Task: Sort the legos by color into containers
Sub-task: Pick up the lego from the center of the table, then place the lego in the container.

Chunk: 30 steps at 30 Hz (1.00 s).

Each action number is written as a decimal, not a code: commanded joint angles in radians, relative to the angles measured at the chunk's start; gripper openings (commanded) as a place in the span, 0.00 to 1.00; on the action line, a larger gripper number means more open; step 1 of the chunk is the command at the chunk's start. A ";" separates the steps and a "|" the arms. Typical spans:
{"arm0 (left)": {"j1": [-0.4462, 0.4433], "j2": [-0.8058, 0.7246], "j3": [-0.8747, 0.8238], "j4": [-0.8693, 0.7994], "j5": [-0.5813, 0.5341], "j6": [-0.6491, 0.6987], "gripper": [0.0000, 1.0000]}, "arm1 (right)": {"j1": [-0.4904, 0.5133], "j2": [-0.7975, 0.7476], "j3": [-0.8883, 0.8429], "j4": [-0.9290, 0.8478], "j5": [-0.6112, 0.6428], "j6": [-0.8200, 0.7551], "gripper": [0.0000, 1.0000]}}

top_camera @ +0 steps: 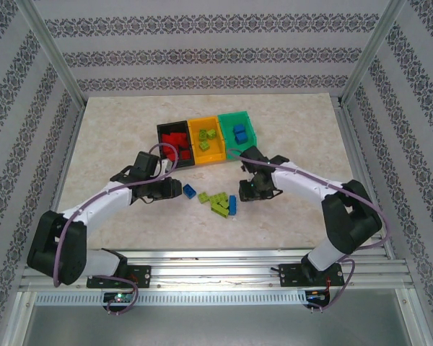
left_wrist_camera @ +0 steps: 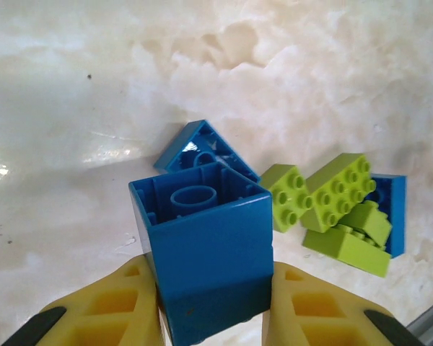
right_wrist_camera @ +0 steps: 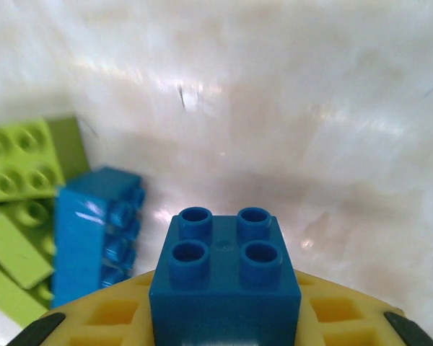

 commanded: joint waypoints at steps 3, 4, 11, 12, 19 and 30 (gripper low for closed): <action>-0.012 -0.031 -0.005 0.064 0.042 -0.051 0.19 | -0.096 0.042 0.200 0.067 0.006 -0.032 0.27; -0.013 -0.032 0.001 0.069 0.044 -0.054 0.19 | -0.116 0.075 0.250 0.091 -0.002 -0.038 0.28; -0.029 -0.029 0.075 0.039 0.025 -0.076 0.19 | -0.179 0.392 0.641 0.089 0.009 -0.088 0.37; -0.030 -0.024 0.094 0.033 0.021 -0.076 0.20 | -0.183 0.429 0.687 0.074 0.002 -0.092 0.43; -0.033 0.129 0.295 0.005 0.022 -0.037 0.21 | -0.194 0.441 0.706 0.056 -0.013 -0.110 0.67; -0.057 0.681 1.025 -0.136 0.078 0.036 0.26 | -0.213 0.005 0.160 0.125 -0.050 -0.073 0.67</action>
